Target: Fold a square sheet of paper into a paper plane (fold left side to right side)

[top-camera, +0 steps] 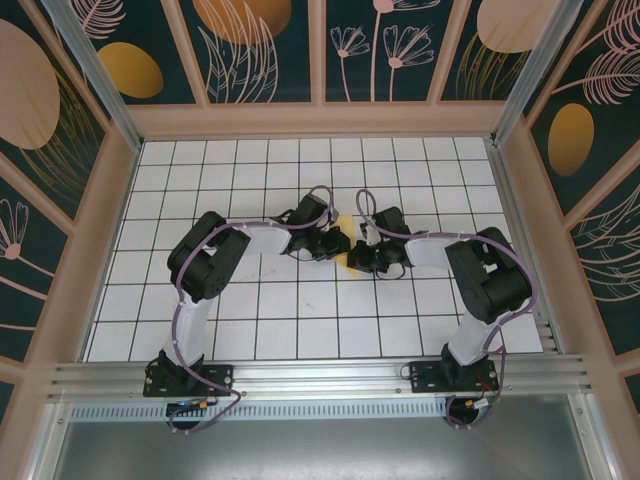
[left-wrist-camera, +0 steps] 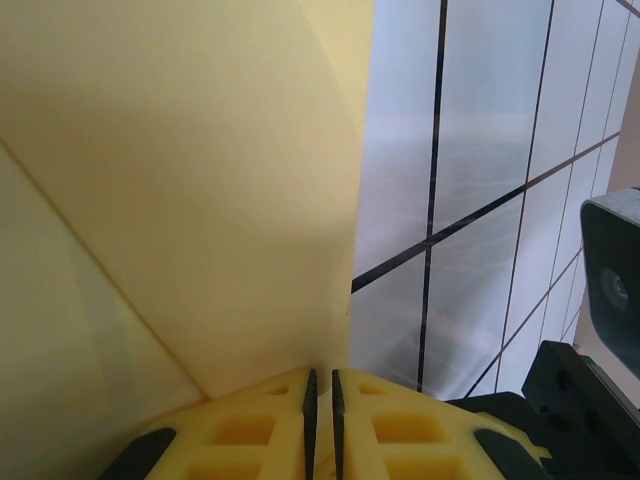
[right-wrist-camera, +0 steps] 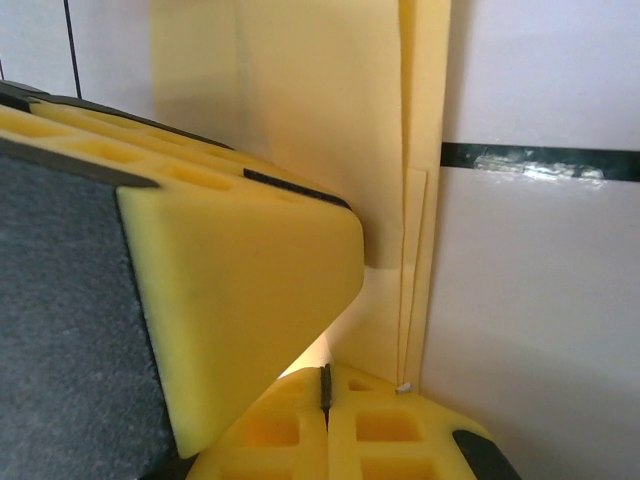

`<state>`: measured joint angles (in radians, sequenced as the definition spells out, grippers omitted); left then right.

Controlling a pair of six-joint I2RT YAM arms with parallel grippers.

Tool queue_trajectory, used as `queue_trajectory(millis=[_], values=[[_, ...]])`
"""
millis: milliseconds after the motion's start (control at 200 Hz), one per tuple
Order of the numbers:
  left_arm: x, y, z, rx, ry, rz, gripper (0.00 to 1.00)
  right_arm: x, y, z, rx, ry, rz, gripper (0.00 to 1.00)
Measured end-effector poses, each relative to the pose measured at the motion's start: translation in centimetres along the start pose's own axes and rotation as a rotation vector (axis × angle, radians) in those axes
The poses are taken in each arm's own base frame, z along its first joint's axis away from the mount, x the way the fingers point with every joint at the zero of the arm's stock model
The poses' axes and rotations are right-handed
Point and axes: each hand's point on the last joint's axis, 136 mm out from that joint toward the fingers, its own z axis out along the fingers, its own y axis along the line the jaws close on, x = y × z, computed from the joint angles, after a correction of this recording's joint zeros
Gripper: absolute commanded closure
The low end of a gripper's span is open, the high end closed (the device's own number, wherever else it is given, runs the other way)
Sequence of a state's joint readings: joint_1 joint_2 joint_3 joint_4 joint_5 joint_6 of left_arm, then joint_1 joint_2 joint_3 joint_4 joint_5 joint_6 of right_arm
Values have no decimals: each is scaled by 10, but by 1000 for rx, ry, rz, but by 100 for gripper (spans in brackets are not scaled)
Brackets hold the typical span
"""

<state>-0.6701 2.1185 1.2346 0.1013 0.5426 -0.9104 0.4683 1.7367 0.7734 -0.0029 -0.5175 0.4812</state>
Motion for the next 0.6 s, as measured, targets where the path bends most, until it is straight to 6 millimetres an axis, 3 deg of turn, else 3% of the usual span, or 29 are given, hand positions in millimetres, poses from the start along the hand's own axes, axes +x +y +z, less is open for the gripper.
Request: queue_trajectory(millis=[155,365,601], values=[[-10,1,0,-9,14,-12,83,0,0,0,1,0,0,100],[-53,10,-3,-12,-23,-31,83,0,0,0,1,0,0,100],[-81,14,-7,-27,-45,-17,80,0,0,0,-1,-2,-1,100]])
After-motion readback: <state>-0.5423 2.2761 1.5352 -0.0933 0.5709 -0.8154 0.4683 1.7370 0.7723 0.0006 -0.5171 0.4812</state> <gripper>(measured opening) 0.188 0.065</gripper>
